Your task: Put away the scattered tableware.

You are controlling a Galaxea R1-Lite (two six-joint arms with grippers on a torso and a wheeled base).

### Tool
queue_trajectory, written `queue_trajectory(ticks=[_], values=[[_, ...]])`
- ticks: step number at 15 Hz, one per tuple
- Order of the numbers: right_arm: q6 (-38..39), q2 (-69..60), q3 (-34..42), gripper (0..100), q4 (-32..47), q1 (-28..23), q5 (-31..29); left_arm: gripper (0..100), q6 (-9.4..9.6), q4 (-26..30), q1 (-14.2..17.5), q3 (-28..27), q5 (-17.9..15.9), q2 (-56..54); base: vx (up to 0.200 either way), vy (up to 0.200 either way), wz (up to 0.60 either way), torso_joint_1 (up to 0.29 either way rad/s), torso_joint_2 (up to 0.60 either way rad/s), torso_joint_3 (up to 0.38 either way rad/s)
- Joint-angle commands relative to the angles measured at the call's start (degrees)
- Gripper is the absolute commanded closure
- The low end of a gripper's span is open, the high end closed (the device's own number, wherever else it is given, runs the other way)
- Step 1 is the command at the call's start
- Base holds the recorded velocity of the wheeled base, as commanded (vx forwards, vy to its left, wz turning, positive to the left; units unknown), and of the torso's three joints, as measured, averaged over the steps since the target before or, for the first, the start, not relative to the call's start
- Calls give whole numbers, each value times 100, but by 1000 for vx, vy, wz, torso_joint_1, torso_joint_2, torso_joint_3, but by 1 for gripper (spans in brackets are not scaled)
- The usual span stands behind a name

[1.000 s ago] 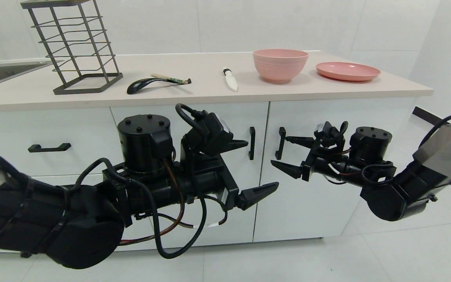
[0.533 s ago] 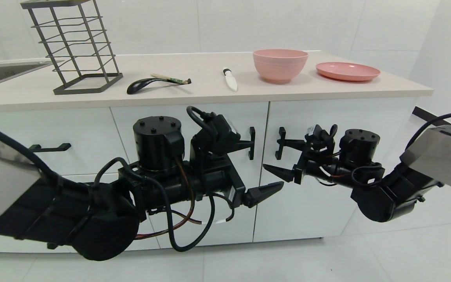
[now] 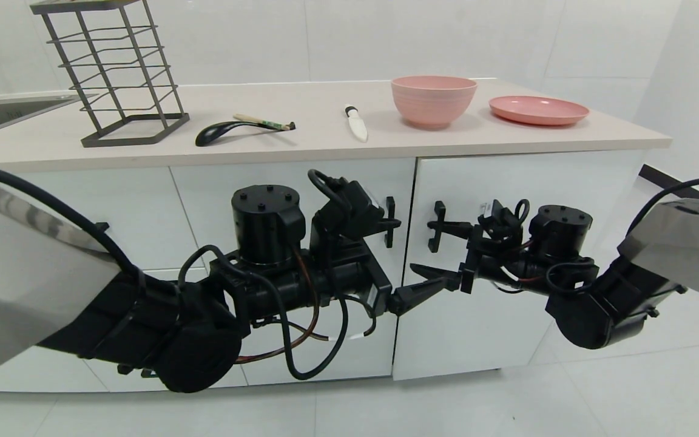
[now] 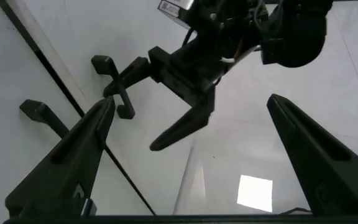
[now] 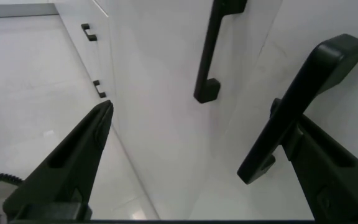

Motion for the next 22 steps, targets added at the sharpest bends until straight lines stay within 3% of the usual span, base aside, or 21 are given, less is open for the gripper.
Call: queue_trajectory(ticks=[1, 10, 15, 17, 22], values=[[8, -260, 424, 0, -144, 6, 112, 0, 1, 0, 1, -154, 2, 196, 0, 0, 0, 0, 0, 0], [-27, -1236, 2129, 0, -539, -38, 174, 0, 1, -246, -34, -1332, 10, 1066, 0, 0, 0, 0, 0, 0], [-18, -1245, 2261, 0, -618, -108, 279, 0, -43, -624, -210, -2044, -113, 1628, 0, 0, 0, 0, 0, 0], [-27, -1236, 2243, 0, -618, -240, 279, 0, -87, -624, -386, -2097, -341, 1655, 0, 0, 0, 0, 0, 0], [-45, -1042, 2199, 0, -715, -609, 288, 0, -113, -615, -456, -2211, -359, 1707, 0, 0, 0, 0, 0, 0]])
